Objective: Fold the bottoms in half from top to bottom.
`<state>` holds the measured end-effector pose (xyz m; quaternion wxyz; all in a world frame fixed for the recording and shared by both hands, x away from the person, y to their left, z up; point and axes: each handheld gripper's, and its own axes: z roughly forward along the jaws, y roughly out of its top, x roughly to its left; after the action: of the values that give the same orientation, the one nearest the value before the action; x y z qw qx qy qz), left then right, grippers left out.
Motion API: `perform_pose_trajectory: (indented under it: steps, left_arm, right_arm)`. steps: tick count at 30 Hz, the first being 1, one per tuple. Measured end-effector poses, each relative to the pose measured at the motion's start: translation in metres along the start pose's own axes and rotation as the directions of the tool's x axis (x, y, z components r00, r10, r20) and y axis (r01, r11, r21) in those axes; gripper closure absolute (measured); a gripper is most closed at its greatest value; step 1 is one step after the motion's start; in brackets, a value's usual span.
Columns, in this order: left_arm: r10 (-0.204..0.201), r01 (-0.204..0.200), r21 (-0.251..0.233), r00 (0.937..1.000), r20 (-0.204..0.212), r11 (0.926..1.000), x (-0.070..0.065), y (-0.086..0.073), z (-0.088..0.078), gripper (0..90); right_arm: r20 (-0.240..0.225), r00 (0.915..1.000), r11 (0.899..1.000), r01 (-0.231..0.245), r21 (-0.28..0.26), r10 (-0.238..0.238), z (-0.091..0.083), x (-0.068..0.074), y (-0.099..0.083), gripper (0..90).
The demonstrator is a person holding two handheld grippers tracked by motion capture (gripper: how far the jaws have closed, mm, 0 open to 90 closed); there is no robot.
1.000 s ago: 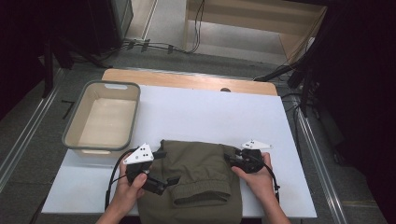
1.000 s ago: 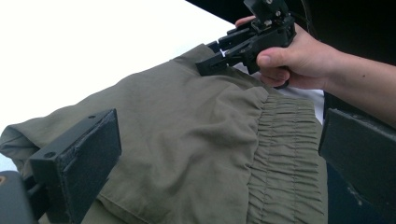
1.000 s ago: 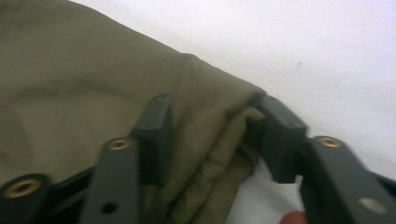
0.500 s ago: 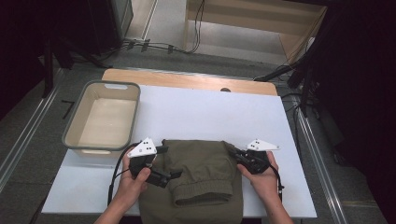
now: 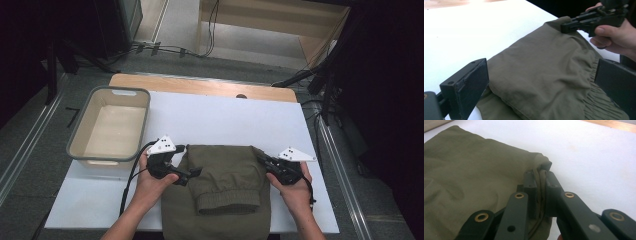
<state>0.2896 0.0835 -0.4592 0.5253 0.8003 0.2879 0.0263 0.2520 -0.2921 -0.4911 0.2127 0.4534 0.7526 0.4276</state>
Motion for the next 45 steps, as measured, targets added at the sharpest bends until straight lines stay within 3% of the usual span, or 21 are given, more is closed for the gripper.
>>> perform_pose_trajectory:
  steps: [10, 19, 21, 26, 37, 44, 45]
  left_arm:
    - [-0.037, 0.038, 0.025, 0.9987, -0.034, 0.999, 0.017, 0.003, 0.021, 0.0]
    - [-0.081, 0.085, 0.053, 0.9936, -0.079, 0.9949, 0.032, 0.001, 0.032, 1.9]
    - [-0.079, 0.089, 0.073, 0.9882, -0.131, 0.9933, 0.036, -0.002, 0.037, 5.4]
    - [-0.103, 0.125, 0.121, 0.9788, -0.177, 0.9847, 0.042, -0.006, 0.047, 14.8]
    - [-0.14, 0.179, 0.204, 0.9713, -0.192, 0.9624, 0.048, -0.011, 0.058, 26.6]
    - [-0.15, 0.199, 0.221, 0.9639, -0.22, 0.9547, 0.046, -0.01, 0.059, 39.0]
    - [-0.146, 0.195, 0.228, 0.9656, -0.215, 0.954, 0.045, -0.01, 0.059, 42.0]
  right_arm:
    - [0.006, 1.0, 1.0, 0.004, -0.009, -0.004, -0.003, -0.005, -0.002, 80.8]
    - [0.004, 1.0, 1.0, 0.002, -0.016, -0.002, -0.004, -0.006, -0.003, 80.8]
    - [0.004, 1.0, 1.0, 0.002, -0.017, -0.002, -0.004, -0.006, -0.003, 80.8]
    - [0.005, 1.0, 1.0, 0.006, -0.022, -0.006, -0.004, -0.006, -0.003, 80.8]
    - [0.006, 0.9999, 0.999, 0.008, -0.032, -0.008, -0.005, -0.005, -0.004, 80.8]
    - [0.007, 0.9999, 0.999, 0.01, -0.036, -0.01, -0.005, -0.004, -0.005, 80.8]
    - [0.007, 0.9999, 0.999, 0.009, -0.036, -0.009, -0.005, -0.004, -0.005, 80.8]
